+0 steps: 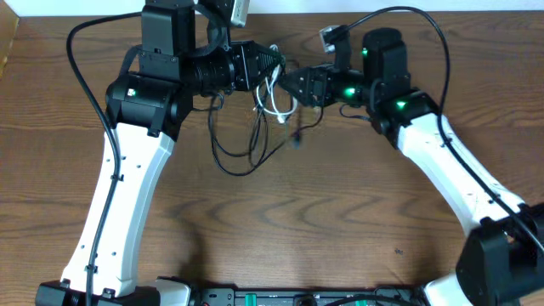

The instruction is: Untangle cables

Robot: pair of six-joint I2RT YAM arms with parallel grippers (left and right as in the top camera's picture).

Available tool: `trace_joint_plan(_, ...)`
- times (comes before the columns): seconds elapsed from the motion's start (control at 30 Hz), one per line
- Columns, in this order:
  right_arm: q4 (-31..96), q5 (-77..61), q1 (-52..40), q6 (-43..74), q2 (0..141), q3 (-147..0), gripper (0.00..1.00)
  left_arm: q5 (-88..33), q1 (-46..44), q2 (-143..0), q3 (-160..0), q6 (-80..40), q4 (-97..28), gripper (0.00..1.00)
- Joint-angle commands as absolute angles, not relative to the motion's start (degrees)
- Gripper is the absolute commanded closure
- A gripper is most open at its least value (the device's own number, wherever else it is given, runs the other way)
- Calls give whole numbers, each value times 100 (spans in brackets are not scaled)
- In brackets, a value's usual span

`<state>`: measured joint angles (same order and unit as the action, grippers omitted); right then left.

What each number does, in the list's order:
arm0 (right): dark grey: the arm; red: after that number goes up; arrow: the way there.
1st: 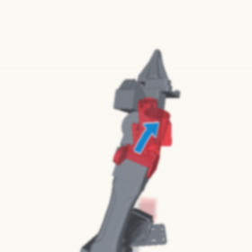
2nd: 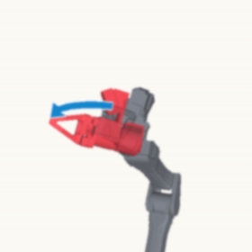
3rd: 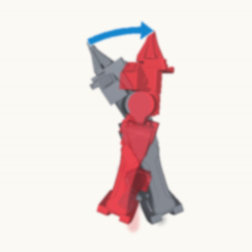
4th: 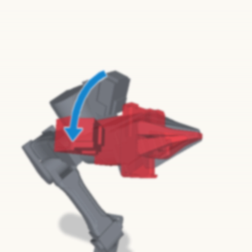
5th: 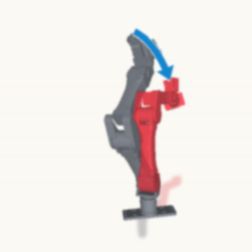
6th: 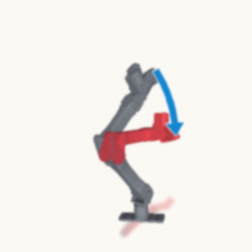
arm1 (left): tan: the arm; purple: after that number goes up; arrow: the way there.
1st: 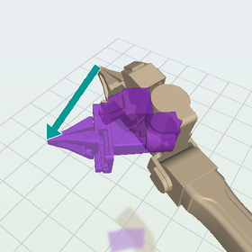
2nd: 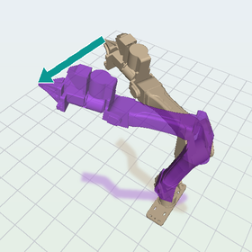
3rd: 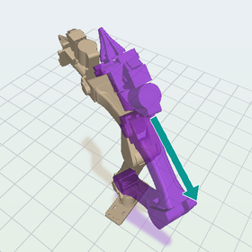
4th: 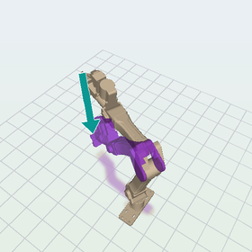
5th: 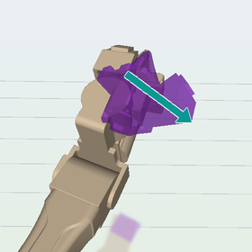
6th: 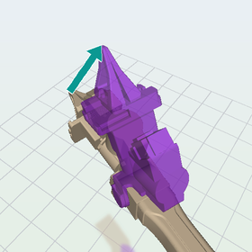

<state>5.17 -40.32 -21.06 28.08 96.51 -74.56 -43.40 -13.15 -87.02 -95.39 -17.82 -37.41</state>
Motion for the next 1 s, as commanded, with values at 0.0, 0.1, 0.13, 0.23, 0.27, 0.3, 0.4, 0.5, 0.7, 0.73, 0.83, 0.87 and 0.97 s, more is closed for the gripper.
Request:
trace_joint_plan(0.0,165,-3896,-2182,3389,9784,-7505,21,-4456,-1310,-8685,-9548,-1789,-3767,92)
trace_joint_plan(0.1,-45,-3892,-2209,3564,9784,-7505,21,-4453,-1310,-8685,-9546,-1789,-3767,92)
trace_joint_plan(0.13,-73,-3892,-2226,3581,9784,-7505,21,-4453,-1310,-8687,-9544,-1789,-3767,92)
trace_joint_plan(0.23,-113,-3728,-2381,3638,9784,-7505,22,-4456,-1310,-8687,-9509,-1789,-3765,92)
trace_joint_plan(0.27,-47,-3492,-2480,3640,9793,-7505,23,-4456,-1310,-8687,-9502,-1789,-3769,92)
trace_joint_plan(0.3,-14,-3328,-2558,3640,9808,-7505,23,-4458,-1310,-8687,-9498,-1791,-3771,92)
trace_joint_plan(0.4,139,-2613,-2818,3817,9933,-7505,25,-4458,-1313,-8687,-9500,-1800,-3765,92)
trace_joint_plan(0.5,172,-2180,-2950,3981,10180,-7505,29,-4462,-1313,-8683,-9500,-1962,-3708,92)
trace_joint_plan(0.7,204,-2091,-2985,4283,10899,-7505,42,-4762,-1310,-8641,-9529,-2053,-3529,92)
trace_joint_plan(0.73,283,-2071,-2963,4281,10975,-7505,44,-4759,-1310,-8619,-9529,-2051,-3496,92)
trace_joint_plan(0.83,624,-1876,-2904,4278,11026,-7505,44,-4757,-1308,-8499,-9566,-2051,-3358,92)
trace_joint_plan(0.87,762,-1813,-2880,4274,11030,-7505,45,-4755,-1308,-8438,-9574,-2049,-3264,92)
trace_joint_plan(0.97,1085,-1688,-2799,4248,11043,-7505,46,-4740,-1291,-8228,-9594,-2051,-2915,92)
